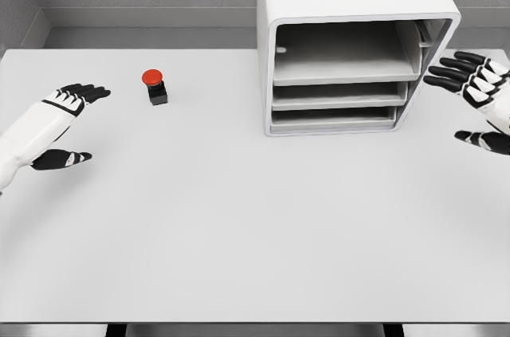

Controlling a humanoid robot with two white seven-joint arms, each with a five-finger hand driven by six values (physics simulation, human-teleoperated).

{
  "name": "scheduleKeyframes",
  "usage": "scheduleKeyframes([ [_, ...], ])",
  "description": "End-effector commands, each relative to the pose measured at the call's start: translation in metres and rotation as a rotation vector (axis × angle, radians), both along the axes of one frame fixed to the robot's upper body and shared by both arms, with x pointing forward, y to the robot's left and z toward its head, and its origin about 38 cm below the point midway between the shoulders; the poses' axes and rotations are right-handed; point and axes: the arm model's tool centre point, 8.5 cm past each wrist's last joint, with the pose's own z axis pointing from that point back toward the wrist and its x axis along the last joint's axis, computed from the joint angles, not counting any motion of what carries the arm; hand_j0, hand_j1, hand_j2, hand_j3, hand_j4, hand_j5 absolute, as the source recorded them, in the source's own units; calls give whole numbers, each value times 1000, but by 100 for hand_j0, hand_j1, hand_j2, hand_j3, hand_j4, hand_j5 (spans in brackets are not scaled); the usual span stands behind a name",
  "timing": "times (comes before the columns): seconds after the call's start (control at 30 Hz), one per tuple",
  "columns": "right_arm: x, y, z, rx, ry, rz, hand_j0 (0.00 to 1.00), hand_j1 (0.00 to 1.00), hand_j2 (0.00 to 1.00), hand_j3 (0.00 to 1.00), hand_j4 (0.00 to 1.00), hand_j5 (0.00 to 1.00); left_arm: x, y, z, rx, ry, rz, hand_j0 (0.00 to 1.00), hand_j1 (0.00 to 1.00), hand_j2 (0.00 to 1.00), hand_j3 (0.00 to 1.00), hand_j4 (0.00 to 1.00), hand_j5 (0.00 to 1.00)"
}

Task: Slide open multi-storey tabletop storage cabinets and put open load switch and slide close multi-storey tabletop storage cabinets

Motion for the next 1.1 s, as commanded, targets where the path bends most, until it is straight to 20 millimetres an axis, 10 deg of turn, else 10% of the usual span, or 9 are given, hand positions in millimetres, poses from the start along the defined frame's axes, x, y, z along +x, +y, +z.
scheduleKeyframes([
  [0.0,-1,2,-4,-1,9,9,100,100,100,100,100,100,0,0,0,-8,0,0,100,100,100,100,100,100],
  [0.33,-2,21,-34,-12,71,24,100,100,100,100,100,100,29,-10,9,90,47,-14,100,100,100,100,100,100],
  [0.53,6,42,-40,61,38,33,79,79,79,79,79,79,71,-26,23,182,127,-42,100,100,100,100,100,100],
  [0.8,37,78,-41,128,24,76,79,79,79,79,79,79,132,-70,28,171,175,-115,100,100,100,100,100,100],
  [1.07,61,89,-42,143,27,81,79,79,79,79,79,79,146,-84,36,189,180,-144,100,100,100,100,100,100],
])
